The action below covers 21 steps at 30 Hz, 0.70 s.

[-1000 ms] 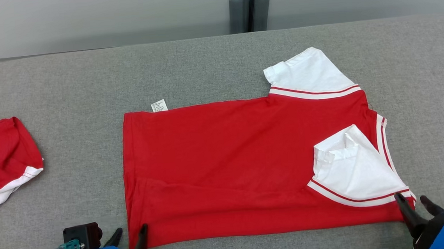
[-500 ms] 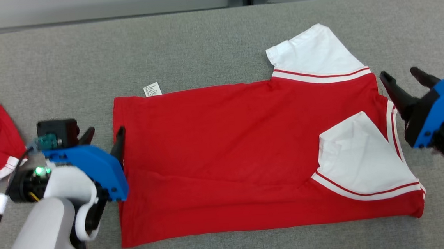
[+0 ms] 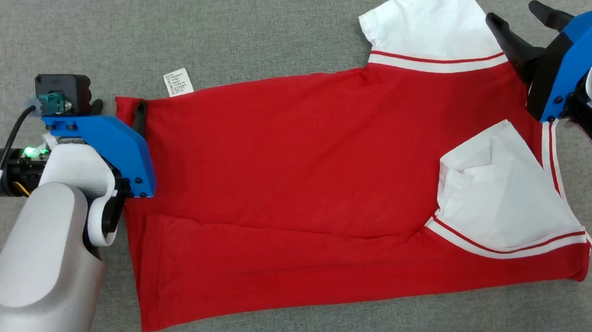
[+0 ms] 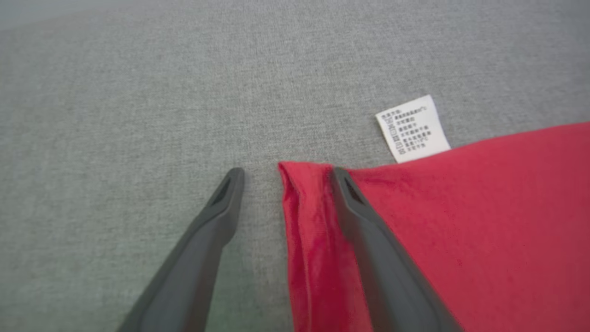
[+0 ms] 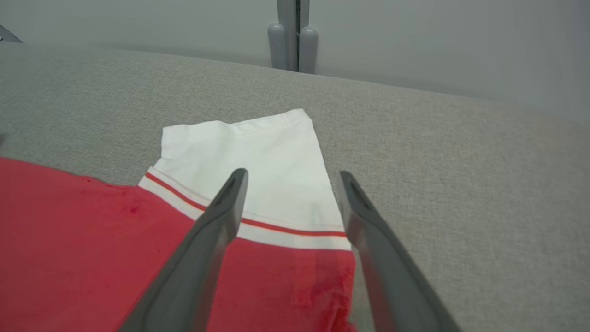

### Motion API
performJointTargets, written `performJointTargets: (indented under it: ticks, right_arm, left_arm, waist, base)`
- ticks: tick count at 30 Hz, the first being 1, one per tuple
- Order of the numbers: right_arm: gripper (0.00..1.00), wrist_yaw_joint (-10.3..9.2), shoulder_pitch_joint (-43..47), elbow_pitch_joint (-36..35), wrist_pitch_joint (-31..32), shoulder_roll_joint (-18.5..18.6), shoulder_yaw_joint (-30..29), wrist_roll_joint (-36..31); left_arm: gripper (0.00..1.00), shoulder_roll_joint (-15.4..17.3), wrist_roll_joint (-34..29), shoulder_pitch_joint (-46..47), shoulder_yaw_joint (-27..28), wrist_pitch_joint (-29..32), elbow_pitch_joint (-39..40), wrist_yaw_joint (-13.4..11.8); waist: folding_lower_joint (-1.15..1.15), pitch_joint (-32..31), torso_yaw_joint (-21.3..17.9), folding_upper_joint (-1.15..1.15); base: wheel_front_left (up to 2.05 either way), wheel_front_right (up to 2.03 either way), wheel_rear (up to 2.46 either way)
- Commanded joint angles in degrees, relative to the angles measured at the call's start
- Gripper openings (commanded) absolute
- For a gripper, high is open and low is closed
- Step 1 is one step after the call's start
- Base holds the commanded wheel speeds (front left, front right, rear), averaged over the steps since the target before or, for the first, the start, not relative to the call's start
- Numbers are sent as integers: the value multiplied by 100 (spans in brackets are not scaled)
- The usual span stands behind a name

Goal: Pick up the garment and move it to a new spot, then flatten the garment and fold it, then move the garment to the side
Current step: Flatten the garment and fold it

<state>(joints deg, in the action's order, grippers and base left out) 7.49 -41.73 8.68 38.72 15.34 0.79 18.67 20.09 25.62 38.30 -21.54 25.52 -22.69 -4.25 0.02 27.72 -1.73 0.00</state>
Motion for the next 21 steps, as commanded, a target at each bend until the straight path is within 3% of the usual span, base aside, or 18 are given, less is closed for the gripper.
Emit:
performJointTargets:
  ticks: [1, 5, 6, 7, 8, 12, 21]
  right_arm:
    - [100, 1, -103, 45, -61, 85, 9, 12]
    - [100, 1, -171, 166, -112, 161, 22, 60]
    - [100, 1, -172, 203, -116, 164, 25, 61]
    - [100, 1, -178, 233, -107, 175, 22, 65]
    - [100, 1, -189, 266, -93, 195, 14, 75]
    - [100, 1, -374, 410, 15, 276, -35, 76]
    - [100, 1, -1194, 1251, 249, 318, -135, -270]
  left_arm:
    - [100, 2, -50, 101, -17, -37, -109, -36]
    - [100, -72, 13, 184, -52, -31, -350, 6]
    - [75, -90, 43, 192, -75, 20, -410, 40]
    - [16, -138, 96, 172, -94, 88, -471, 67]
    - [0, -192, 166, 118, -144, 277, -557, 112]
    - [0, -252, 287, 41, -226, 571, -494, 180]
    - [0, -433, 231, 212, -317, 14, 60, 288]
  waist:
    - [-2, 66, 28, 0]
    - [-2, 154, 52, 0]
    - [-2, 165, 59, 0]
    - [-2, 178, 70, 0]
    - [-2, 186, 86, 0]
    - [-2, 240, 205, 0]
    - [-2, 473, 669, 0]
  base:
    - [0, 0, 0]
    - [0, 0, 0]
    - [0, 0, 0]
    - [0, 0, 0]
    - [0, 0, 0]
    - [0, 0, 0]
    - [0, 0, 0]
